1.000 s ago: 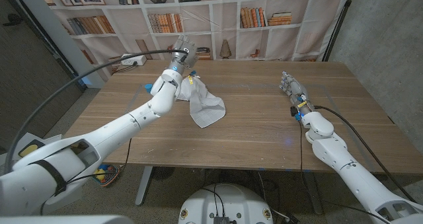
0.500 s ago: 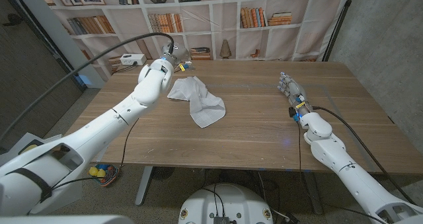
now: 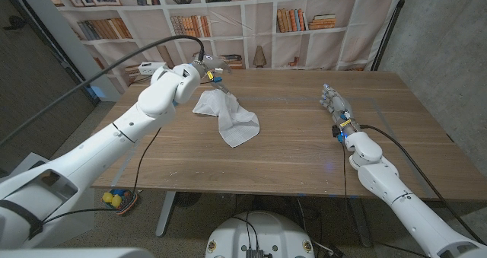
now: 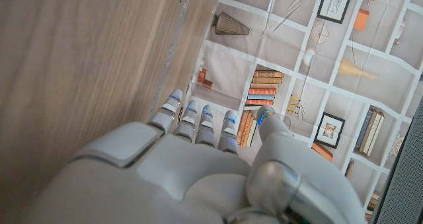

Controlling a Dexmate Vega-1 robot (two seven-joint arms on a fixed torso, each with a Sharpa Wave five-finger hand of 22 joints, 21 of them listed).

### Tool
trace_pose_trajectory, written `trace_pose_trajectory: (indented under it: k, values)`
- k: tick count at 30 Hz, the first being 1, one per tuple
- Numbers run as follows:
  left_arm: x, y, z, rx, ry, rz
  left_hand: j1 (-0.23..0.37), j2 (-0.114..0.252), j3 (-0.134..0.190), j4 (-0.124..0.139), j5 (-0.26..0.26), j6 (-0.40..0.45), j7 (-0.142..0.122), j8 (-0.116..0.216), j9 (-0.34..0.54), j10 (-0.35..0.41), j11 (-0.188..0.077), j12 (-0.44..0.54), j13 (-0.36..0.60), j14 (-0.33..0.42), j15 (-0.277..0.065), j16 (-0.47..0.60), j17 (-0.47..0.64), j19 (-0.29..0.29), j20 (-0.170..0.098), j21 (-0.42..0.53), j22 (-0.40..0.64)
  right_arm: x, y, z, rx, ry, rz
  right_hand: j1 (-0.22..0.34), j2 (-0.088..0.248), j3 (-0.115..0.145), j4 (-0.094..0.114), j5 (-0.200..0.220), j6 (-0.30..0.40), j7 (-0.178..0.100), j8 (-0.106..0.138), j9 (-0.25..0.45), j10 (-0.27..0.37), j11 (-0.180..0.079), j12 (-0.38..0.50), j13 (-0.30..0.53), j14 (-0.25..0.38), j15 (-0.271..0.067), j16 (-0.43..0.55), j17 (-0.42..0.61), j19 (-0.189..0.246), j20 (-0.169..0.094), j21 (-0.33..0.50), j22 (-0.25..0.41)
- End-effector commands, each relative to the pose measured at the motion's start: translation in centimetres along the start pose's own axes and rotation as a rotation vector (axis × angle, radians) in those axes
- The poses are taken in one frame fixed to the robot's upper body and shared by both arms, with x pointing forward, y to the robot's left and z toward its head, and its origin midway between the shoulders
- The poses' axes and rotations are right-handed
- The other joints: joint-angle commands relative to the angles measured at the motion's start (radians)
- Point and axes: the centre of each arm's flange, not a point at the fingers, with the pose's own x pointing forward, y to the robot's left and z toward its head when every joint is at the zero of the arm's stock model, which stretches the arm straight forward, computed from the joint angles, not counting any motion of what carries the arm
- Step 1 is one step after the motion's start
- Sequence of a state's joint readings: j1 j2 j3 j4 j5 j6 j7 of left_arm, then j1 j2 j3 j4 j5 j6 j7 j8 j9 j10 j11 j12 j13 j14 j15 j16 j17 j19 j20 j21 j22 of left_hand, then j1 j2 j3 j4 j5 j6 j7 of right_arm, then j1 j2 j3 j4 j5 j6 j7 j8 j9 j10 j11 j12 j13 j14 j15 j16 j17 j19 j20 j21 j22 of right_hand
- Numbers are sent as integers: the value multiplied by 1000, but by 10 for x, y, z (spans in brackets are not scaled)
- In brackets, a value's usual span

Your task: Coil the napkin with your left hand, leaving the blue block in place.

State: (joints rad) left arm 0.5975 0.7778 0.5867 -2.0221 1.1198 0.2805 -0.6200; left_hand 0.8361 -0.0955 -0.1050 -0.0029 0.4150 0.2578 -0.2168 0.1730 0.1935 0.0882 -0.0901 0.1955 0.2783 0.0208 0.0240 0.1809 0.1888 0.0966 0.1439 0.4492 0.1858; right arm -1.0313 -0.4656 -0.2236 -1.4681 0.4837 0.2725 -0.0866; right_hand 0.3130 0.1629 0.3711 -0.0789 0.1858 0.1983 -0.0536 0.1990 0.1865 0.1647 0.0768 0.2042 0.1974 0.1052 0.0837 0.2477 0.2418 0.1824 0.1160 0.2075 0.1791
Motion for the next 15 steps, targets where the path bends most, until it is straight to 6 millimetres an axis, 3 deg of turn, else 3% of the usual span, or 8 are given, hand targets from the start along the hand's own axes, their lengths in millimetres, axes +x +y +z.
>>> trace_pose_trajectory:
  k: [1, 5, 6, 7, 11, 13, 15]
  values:
    - [-17, 14, 23, 164, -97, -181, -2, -21, -46, 4, 31, -105, 0, -3, 2, -65, 31, -2, -4, -56, 44, -2, 0, -12, 29, -20, 2, -17, 6, 0, 9, -2, -18, 3, 8, 4, 7, 0, 6, -3, -3, 2, 11, -2, 1, 5, 4, -4, 5, 4, 4, -9, 3, 3]
    - [-19, 15, 36, 265, -127, -234, 9, -20, -101, 7, 73, -273, 1, -4, 1, -150, 84, 1, -13, -123, 91, 0, -1, -45, 62, -60, 2, -25, 7, -2, 16, -3, -28, 3, 10, 5, 9, 0, 7, -4, -3, 2, 11, -5, 1, 5, 4, -5, 6, 4, 6, -11, 3, 3]
    - [-19, 15, 40, 294, -131, -241, 12, -17, -112, 7, 79, -319, 3, -7, 1, -175, 94, 0, -15, -141, 103, -1, -1, -67, 52, -75, 2, -27, 8, -2, 17, -4, -32, 3, 10, 6, 9, 1, 7, -3, -3, 2, 11, -4, 1, 5, 5, -5, 6, 5, 6, -11, 3, 3]
    - [-19, 15, 44, 328, -133, -245, 17, -5, -130, 11, 88, -404, 2, -7, 2, -217, 123, 0, -16, -165, 125, 1, 0, -76, 67, -89, 3, -29, 8, -2, 17, -4, -34, 3, 11, 6, 9, 1, 7, -4, -3, 2, 11, -4, 1, 5, 5, -5, 6, 5, 6, -12, 3, 3]
    - [-18, 14, 57, 447, -142, -222, 28, 23, -151, 17, 101, -538, 3, -4, 7, -280, 164, 2, -15, -199, 143, 3, 1, -96, 68, -114, 5, -36, 8, -3, 21, -7, -46, 3, 11, 7, 10, 1, 8, -4, -3, 2, 12, -3, 1, 5, 6, -5, 7, 5, 7, -10, 4, 3]
    - [-17, 11, 68, 555, -151, -180, 27, 34, -169, 24, 106, -619, 19, -3, 10, -317, 193, 5, -14, -219, 155, 4, 3, -108, 68, -127, 6, -41, 8, -4, 23, -6, -55, 3, 11, 7, 10, 1, 8, -5, -2, 2, 12, -3, 1, 5, 6, -5, 7, 5, 7, -11, 4, 3]
    - [-17, 7, 75, 629, -162, -149, 20, 31, -179, 28, 107, -641, 34, -3, 11, -332, 203, 3, -13, -224, 158, 4, 4, -111, 69, -131, 7, -44, 7, -4, 23, -6, -63, 3, 11, 7, 11, 1, 8, -4, -3, 2, 13, -3, 2, 5, 7, -4, 8, 6, 8, -10, 4, 3]
